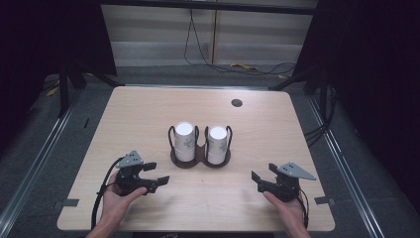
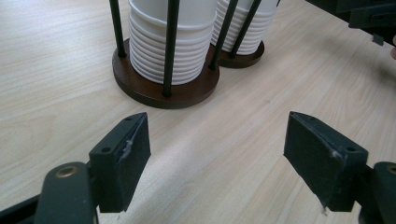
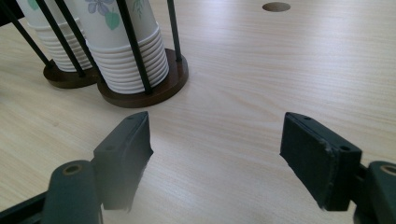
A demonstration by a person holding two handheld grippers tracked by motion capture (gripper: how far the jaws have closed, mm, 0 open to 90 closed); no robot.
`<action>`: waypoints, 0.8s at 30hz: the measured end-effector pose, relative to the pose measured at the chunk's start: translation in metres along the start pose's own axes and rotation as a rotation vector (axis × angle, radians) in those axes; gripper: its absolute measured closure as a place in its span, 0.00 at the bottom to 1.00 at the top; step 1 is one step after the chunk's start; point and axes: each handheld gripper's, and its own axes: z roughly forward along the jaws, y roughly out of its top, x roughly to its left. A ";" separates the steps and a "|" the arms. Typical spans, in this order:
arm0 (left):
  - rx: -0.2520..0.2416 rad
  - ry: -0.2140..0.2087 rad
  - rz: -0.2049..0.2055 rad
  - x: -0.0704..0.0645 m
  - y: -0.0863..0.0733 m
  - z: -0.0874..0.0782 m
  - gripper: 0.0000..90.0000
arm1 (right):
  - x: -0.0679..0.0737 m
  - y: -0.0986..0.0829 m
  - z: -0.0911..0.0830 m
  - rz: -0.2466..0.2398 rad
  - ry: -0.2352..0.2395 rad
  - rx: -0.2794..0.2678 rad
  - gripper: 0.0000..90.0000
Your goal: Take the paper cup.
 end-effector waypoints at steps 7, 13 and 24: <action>0.003 -0.010 0.001 -0.001 0.001 0.001 0.24 | 0.001 0.000 0.000 -0.005 0.015 0.003 0.28; 0.004 -0.005 0.002 0.000 0.003 0.003 0.20 | 0.002 -0.001 0.002 0.005 0.037 0.017 0.28; -0.014 -0.001 0.012 0.000 0.010 -0.001 0.19 | 0.004 0.000 0.006 -0.010 0.065 0.034 0.28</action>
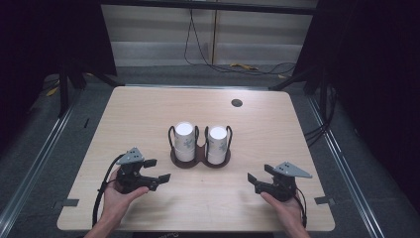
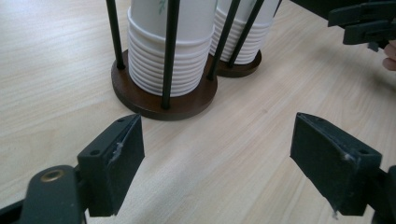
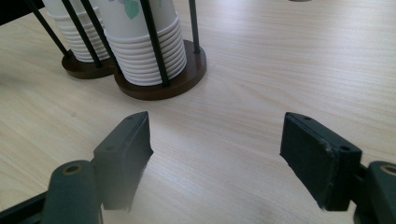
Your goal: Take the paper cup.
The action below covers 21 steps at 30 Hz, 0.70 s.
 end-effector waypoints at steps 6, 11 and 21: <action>-0.004 -0.007 0.006 -0.001 0.003 -0.001 0.19 | 0.003 0.000 -0.001 -0.014 0.008 0.008 0.28; -0.004 -0.019 -0.012 -0.002 0.004 -0.002 0.19 | 0.005 0.000 -0.001 -0.016 0.013 0.011 0.28; -0.057 -0.041 -0.026 -0.001 0.016 -0.008 0.24 | 0.016 0.002 -0.001 -0.047 0.038 0.013 0.28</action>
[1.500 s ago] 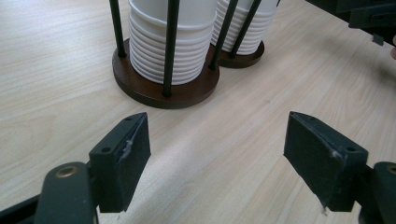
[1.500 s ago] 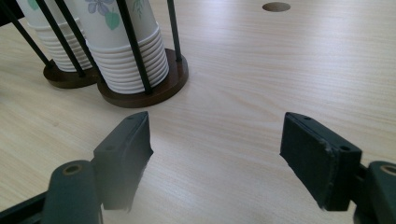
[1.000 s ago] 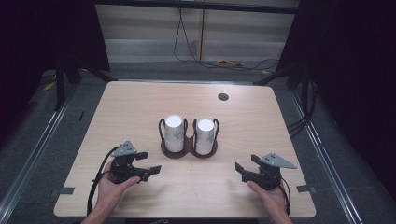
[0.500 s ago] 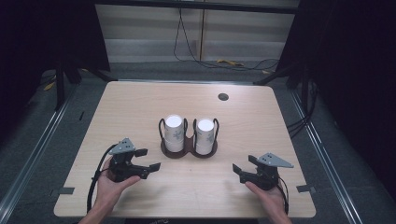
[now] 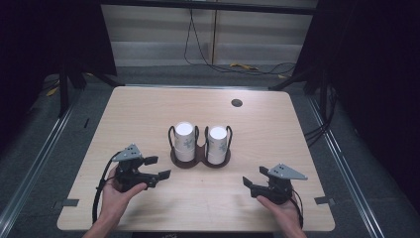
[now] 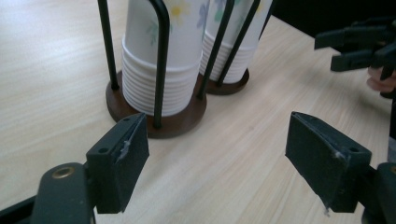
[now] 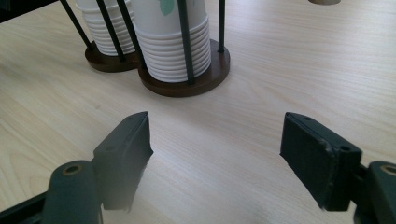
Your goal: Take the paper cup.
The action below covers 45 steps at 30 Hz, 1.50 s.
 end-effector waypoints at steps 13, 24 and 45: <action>0.020 0.019 0.083 0.000 0.033 0.001 0.24 | 0.002 0.000 0.003 -0.012 0.020 0.014 0.27; 0.004 0.005 0.122 0.004 0.065 0.003 0.22 | 0.003 0.000 0.005 -0.014 0.032 0.028 0.28; 0.064 0.014 0.144 0.012 0.106 0.024 0.23 | 0.003 0.000 0.005 -0.018 0.042 0.039 0.28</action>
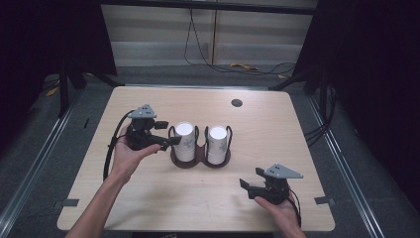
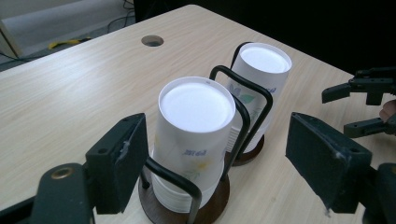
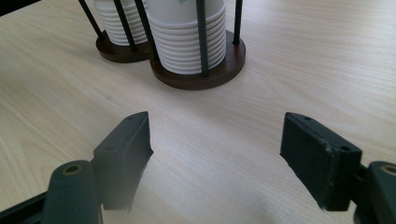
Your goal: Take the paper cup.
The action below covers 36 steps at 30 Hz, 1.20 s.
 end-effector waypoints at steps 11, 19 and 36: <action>0.055 -0.029 0.030 0.002 0.017 0.013 0.25 | 0.001 0.000 0.000 -0.007 0.003 0.004 0.28; 0.118 0.003 0.052 0.004 0.028 0.025 0.28 | 0.001 0.000 0.000 -0.013 0.004 0.007 0.28; 0.286 0.024 0.062 0.005 0.039 0.046 0.34 | 0.001 0.000 0.000 -0.008 -0.002 0.016 0.28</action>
